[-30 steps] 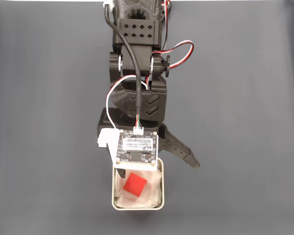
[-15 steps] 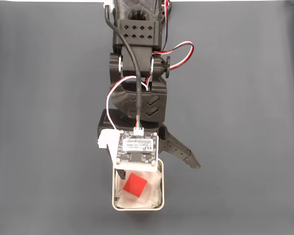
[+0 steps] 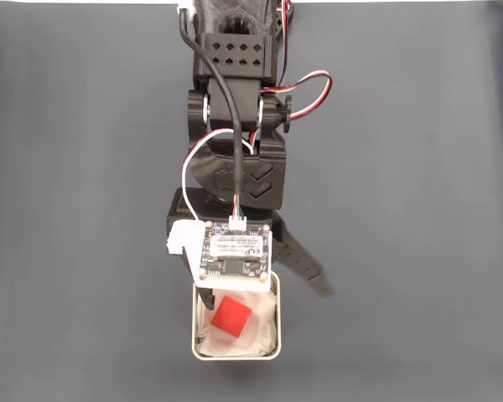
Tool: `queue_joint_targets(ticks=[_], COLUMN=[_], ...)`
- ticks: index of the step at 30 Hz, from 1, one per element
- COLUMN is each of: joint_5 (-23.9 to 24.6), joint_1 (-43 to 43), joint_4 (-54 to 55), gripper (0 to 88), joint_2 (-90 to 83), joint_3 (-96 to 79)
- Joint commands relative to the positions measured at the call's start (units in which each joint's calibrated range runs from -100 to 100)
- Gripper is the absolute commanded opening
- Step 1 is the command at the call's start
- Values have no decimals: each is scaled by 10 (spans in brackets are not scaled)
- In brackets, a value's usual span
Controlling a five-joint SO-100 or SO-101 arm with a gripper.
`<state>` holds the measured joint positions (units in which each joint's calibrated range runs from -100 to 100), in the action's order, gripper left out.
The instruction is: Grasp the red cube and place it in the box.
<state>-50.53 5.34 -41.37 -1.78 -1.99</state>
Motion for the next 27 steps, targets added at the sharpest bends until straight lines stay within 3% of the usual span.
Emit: queue_joint_targets(ticks=[1, 4, 5, 11, 27], joint_5=[-13, -13, -10, 0, -2], joint_1=[-6, -13, -15, -31, -50], joint_4=[-2, -15, -19, -42, -13], gripper=[197, 21, 5, 0, 0], joint_2=[-63, -101, -116, -264, -851], joint_3=[2, -2, -2, -82, -863])
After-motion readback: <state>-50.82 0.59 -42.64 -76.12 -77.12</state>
